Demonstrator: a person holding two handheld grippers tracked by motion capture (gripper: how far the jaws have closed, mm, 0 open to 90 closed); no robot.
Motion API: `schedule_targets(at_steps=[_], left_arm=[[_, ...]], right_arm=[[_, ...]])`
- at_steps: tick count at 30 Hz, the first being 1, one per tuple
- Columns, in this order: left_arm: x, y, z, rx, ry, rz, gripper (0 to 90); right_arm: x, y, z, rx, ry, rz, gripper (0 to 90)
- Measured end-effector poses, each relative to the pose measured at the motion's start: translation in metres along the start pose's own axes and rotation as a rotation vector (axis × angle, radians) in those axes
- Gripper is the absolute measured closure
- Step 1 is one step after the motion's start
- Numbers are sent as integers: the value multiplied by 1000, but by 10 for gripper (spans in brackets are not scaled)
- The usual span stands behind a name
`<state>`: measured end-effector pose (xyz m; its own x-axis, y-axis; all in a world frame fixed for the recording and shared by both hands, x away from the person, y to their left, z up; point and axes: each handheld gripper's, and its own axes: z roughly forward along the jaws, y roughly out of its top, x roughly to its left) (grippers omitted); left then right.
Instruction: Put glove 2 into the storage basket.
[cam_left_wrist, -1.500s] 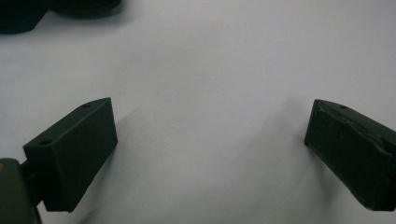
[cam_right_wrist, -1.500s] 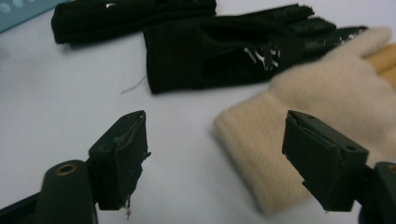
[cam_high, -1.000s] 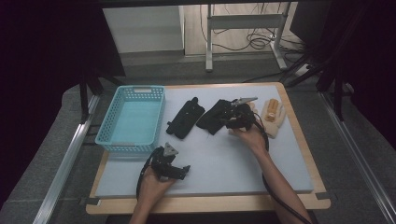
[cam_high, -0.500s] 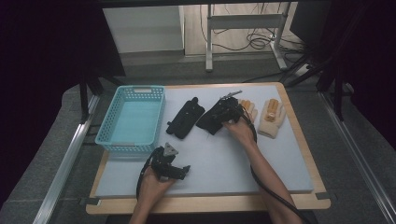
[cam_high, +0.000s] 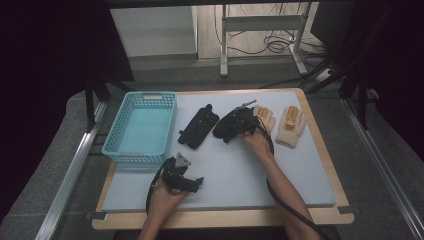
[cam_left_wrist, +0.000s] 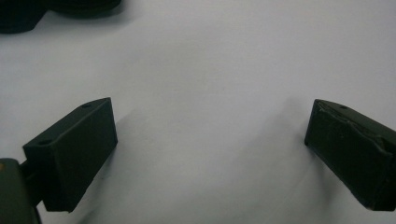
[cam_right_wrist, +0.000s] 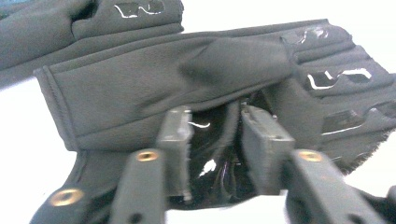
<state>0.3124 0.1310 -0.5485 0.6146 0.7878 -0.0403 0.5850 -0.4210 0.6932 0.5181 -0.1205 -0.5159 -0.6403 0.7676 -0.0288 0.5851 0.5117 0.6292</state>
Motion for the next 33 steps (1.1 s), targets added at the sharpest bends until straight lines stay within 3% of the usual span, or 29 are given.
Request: schedule_targets(at_steps=[3,10,13,18,20,21,25,30,31,33], left_arm=[[0,0,0,2,-1,0,26],[0,0,0,0,0,0,26],[0,0,0,1,0,1,27],[0,0,0,0,0,1,26],[0,0,0,1,0,1,26],[0,0,0,-1,0,0,26],[0,0,0,1,1,2,26],[0,0,0,-1,2,0,26],[0,0,0,-1,2,0,26],[0,0,0,0,2,0,26]], right_arm=[[0,1,-1,-2,5,-14,820],[0,0,-15,-47,37,-61,842],[9,3,-36,-73,92,-128,842],[27,0,-70,-106,180,-176,841],[30,-1,-75,-111,192,-186,840],[39,-7,-90,-120,210,-226,839],[58,-25,-107,-109,236,-280,834],[74,-52,-112,-85,268,-296,826],[82,-65,-111,-75,283,-307,792],[86,-71,-110,-74,275,-313,738]])
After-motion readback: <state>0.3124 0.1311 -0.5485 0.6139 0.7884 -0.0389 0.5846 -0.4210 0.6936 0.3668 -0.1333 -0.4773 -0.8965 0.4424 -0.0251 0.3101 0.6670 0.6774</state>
